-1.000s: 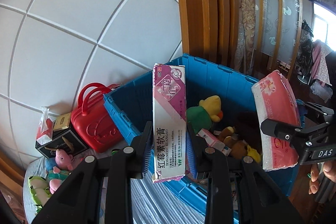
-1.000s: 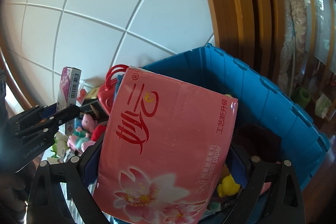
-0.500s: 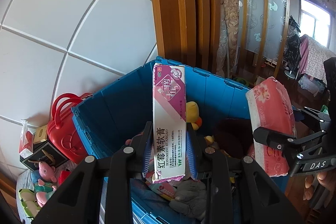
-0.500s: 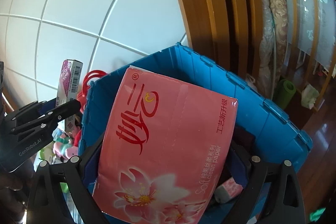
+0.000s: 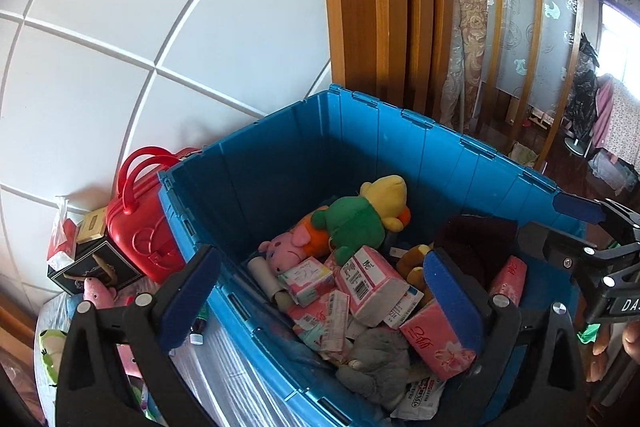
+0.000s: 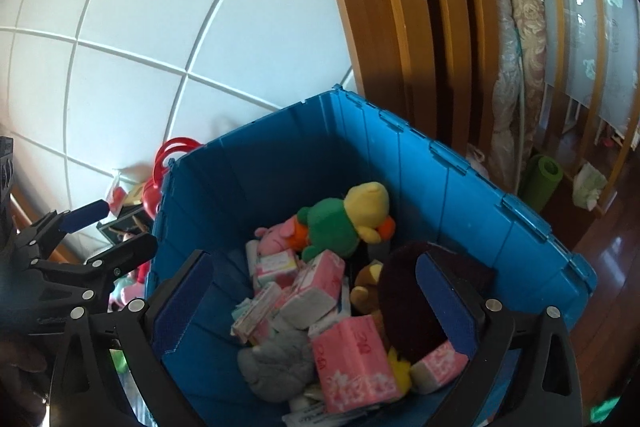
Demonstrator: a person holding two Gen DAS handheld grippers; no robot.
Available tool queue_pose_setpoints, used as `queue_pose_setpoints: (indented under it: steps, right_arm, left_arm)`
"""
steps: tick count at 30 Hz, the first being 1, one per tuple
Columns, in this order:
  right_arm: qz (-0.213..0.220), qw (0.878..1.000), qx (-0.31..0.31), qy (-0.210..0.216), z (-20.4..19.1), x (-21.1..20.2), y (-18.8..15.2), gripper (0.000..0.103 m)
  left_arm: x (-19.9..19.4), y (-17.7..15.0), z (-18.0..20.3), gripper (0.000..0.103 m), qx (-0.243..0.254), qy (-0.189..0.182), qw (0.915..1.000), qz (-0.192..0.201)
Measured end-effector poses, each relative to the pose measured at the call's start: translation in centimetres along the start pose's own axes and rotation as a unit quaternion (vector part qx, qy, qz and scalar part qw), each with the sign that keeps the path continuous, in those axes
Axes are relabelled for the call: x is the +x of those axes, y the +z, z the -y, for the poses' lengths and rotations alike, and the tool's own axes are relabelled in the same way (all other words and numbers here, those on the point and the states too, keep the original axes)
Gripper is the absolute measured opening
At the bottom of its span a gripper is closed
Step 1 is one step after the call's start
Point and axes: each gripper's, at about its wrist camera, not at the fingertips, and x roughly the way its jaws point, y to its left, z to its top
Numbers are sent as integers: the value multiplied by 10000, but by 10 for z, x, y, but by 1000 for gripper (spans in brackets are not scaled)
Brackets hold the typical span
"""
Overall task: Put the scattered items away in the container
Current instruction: 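Open both grippers to drop the ointment box and tissue pack into the bin, then move both empty grippers back toward the pile on the bed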
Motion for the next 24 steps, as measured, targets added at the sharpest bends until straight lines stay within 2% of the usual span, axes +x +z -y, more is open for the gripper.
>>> queue_pose_setpoints:
  steps: [5, 11, 24]
  right_arm:
    - [-39, 9998, -199, 83, -24, 1, -5, 103]
    - [-112, 9986, -442, 267, -58, 0, -16, 103]
    - [-318, 9921, -1030, 643, -146, -16, -45, 103]
  left_arm:
    - [-14, -12, -24, 103, -306, 273, 9992, 10]
    - [-35, -35, -53, 103, -521, 433, 9977, -54]
    - [-97, -109, -131, 103, -1138, 1046, 9878, -216]
